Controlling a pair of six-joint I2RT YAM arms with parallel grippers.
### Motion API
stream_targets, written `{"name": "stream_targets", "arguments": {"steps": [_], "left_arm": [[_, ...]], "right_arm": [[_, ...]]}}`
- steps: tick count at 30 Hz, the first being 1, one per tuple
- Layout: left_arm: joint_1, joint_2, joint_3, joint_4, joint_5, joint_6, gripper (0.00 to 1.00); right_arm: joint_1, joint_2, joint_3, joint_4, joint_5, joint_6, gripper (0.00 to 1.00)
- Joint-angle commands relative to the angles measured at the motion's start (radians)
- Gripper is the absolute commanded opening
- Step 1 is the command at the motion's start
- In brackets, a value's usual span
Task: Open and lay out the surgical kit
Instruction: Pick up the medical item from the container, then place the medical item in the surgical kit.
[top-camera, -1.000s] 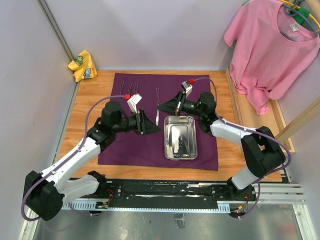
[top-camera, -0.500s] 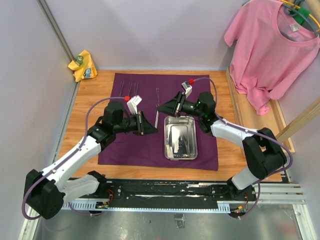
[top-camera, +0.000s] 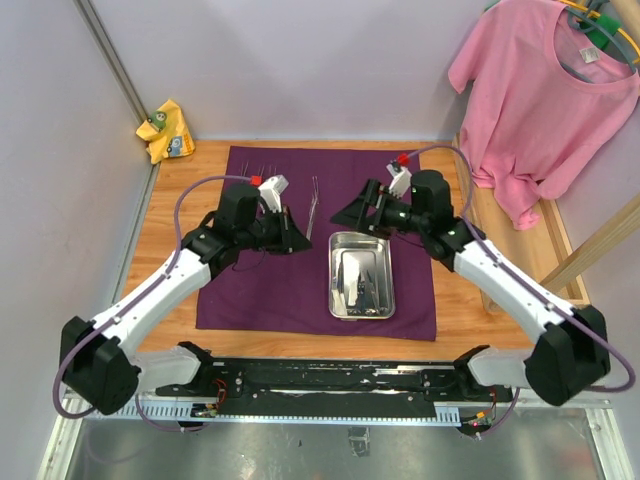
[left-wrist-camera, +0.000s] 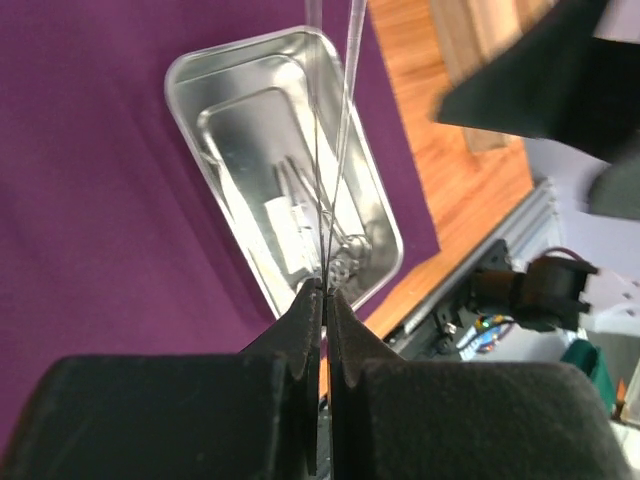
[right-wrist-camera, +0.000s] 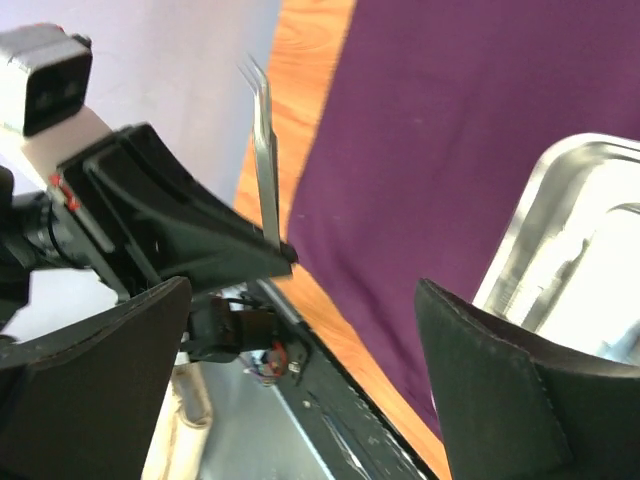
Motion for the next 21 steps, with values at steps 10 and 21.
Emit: {"name": "stream_targets", "arguments": {"steps": [10, 21], "left_arm": [[-0.007, 0.198, 0.121, -0.114, -0.292, 0.091, 0.00], [-0.008, 0.327, 0.211, -0.126, -0.405, 0.108, 0.00]], "right_arm": [[-0.065, -0.365, -0.035, -0.632, 0.400, -0.392, 0.98], [-0.065, -0.396, -0.069, -0.666, 0.449, -0.436, 0.98]]}}
